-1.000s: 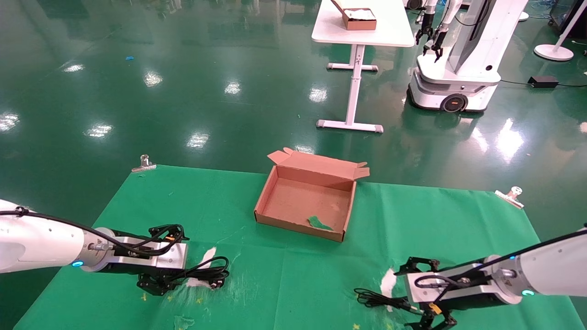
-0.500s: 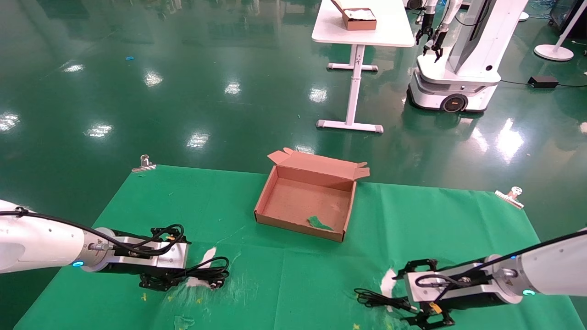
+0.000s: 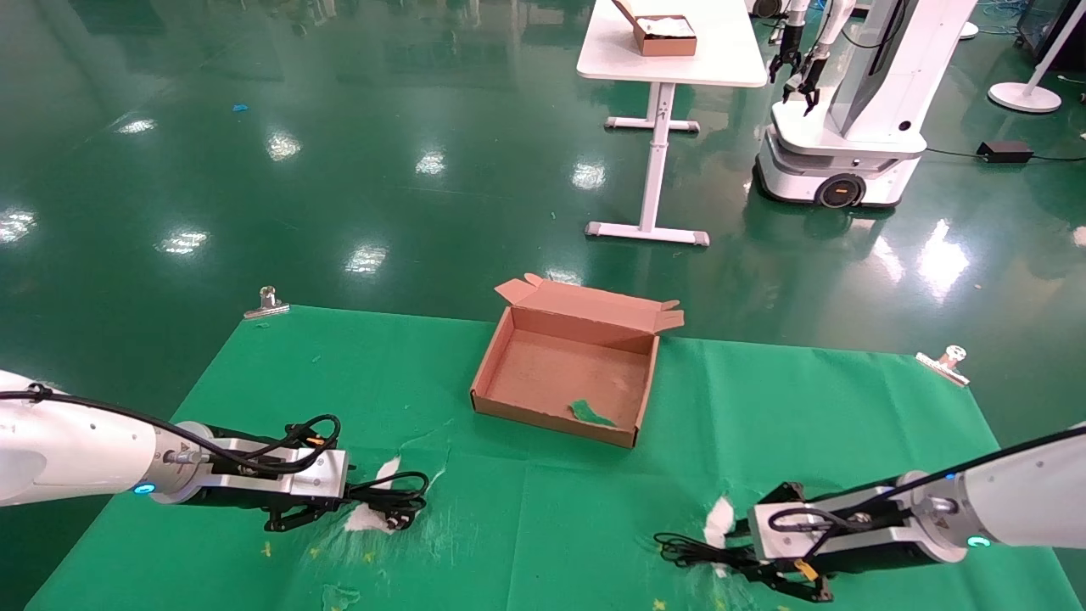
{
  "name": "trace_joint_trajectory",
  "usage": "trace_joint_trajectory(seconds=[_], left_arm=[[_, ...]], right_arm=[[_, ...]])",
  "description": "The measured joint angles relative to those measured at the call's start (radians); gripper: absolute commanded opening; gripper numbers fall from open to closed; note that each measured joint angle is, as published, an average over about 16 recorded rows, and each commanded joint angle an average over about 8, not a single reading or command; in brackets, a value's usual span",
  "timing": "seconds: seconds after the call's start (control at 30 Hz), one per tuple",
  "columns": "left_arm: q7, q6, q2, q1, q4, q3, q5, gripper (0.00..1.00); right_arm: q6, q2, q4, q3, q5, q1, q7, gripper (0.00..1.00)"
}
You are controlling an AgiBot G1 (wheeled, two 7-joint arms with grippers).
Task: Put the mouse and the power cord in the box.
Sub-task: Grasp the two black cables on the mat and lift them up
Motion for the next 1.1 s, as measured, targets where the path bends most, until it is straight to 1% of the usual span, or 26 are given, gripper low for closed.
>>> trace_joint_trajectory(seconds=[0.37, 0.6, 0.77, 0.97, 1.1], left_arm=[[-0.004, 0.005, -0.002, -0.001, 0.001, -0.001, -0.003, 0.0], [-0.04, 0.055, -0.022, -0.034, 0.017, -0.017, -0.026, 0.0], [-0.134, 0.126, -0.051, -0.107, 0.053, -0.053, -0.078, 0.0], [-0.297, 0.199, -0.076, -0.234, 0.102, -0.109, -0.16, 0.0], [-0.408, 0.204, -0.066, -0.314, 0.127, -0.146, -0.214, 0.0]], right_arm=[[-0.002, 0.002, 0.0, 0.002, 0.003, 0.0, 0.001, 0.0], [-0.031, 0.037, -0.006, 0.027, 0.039, 0.015, 0.01, 0.0], [-0.074, 0.099, -0.017, 0.072, 0.103, 0.046, 0.029, 0.0], [-0.126, 0.182, -0.015, 0.134, 0.192, 0.117, 0.065, 0.0], [-0.137, 0.194, -0.005, 0.167, 0.24, 0.166, 0.099, 0.0]])
